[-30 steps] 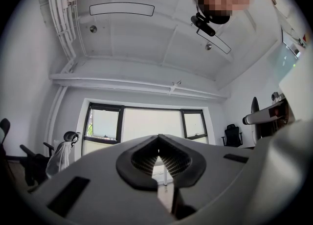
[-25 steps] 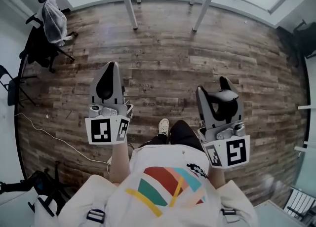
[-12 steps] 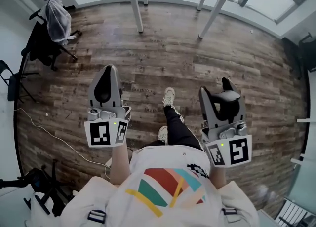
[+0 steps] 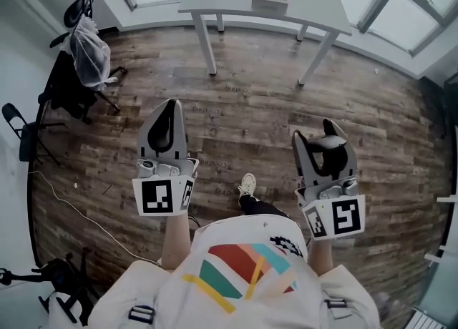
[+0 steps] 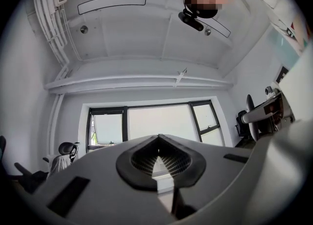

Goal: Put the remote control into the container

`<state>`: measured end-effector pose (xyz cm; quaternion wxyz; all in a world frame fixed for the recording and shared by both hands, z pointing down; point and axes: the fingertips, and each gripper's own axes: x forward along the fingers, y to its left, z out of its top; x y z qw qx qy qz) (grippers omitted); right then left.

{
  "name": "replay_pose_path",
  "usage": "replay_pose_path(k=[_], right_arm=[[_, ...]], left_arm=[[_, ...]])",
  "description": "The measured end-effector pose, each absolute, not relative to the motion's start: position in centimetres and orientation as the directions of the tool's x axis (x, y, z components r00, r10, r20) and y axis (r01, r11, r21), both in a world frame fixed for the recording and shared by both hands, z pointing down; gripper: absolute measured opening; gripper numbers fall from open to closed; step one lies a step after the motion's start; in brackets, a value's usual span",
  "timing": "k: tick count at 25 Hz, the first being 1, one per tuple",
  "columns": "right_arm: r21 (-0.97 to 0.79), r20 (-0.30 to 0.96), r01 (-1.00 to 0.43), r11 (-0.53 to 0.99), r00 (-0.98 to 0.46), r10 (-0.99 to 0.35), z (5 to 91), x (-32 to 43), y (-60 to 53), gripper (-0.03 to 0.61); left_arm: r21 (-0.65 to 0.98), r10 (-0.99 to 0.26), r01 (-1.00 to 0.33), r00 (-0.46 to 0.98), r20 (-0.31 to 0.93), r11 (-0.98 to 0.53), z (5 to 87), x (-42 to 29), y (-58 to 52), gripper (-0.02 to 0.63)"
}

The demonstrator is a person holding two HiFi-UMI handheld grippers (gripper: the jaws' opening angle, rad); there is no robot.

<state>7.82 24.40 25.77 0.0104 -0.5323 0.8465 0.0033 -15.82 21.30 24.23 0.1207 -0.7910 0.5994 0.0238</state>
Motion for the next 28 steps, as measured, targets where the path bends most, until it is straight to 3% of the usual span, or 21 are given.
replay_pose_path(k=[15, 28], right_arm=[[-0.023, -0.066, -0.854, 0.519, -0.517, -0.854, 25.8, 5.2, 15.2, 0.256], [-0.051, -0.025, -0.933, 0.356, -0.355, -0.935, 26.9, 6.0, 1.4, 0.256]], left_arm=[[-0.106, -0.937, -0.958, 0.282, -0.206, -0.265, 24.4, -15.9, 13.0, 0.009], [-0.085, -0.889, -0.91, 0.415, -0.193, -0.406, 25.6, -15.3, -4.3, 0.008]])
